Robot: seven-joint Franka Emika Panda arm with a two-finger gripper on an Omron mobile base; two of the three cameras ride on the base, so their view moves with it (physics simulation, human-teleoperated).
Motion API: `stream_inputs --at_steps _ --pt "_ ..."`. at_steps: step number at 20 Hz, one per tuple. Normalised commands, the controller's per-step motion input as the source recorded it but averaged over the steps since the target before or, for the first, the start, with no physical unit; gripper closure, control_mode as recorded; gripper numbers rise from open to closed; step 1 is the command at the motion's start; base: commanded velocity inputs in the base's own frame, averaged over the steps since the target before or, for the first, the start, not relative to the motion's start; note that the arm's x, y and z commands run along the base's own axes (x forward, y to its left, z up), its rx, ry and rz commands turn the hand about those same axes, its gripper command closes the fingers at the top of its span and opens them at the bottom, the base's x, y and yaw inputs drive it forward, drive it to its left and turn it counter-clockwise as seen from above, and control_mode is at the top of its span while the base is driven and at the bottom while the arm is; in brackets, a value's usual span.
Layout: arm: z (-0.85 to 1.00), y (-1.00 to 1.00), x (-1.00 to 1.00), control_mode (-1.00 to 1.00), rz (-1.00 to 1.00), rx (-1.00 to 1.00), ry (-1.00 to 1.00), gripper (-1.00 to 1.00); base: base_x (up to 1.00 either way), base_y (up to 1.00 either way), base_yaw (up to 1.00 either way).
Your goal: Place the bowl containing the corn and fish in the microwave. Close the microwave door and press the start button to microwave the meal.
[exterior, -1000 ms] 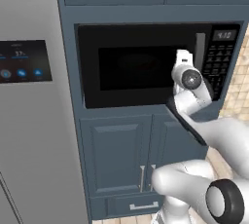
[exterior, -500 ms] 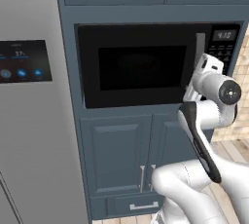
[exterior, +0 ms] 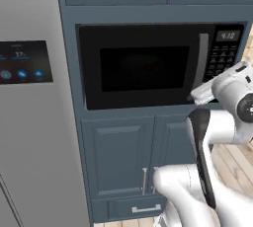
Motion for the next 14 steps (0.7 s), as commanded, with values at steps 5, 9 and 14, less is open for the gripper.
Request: stream_inputs --at_steps 5,9,14 --pt "-0.11 -0.36 -0.64 -1.0 -0.17 0.87 -0.31 -1.0 0.0 0.0 0.0" --pt "-0.32 -0.54 -0.21 -1.0 0.0 0.96 -0.26 -1.0 0.0 0.0 0.0" --pt "-0.27 -0.2 0.0 -1.0 0.03 0.72 -0.08 -1.0 0.0 0.0 0.0"
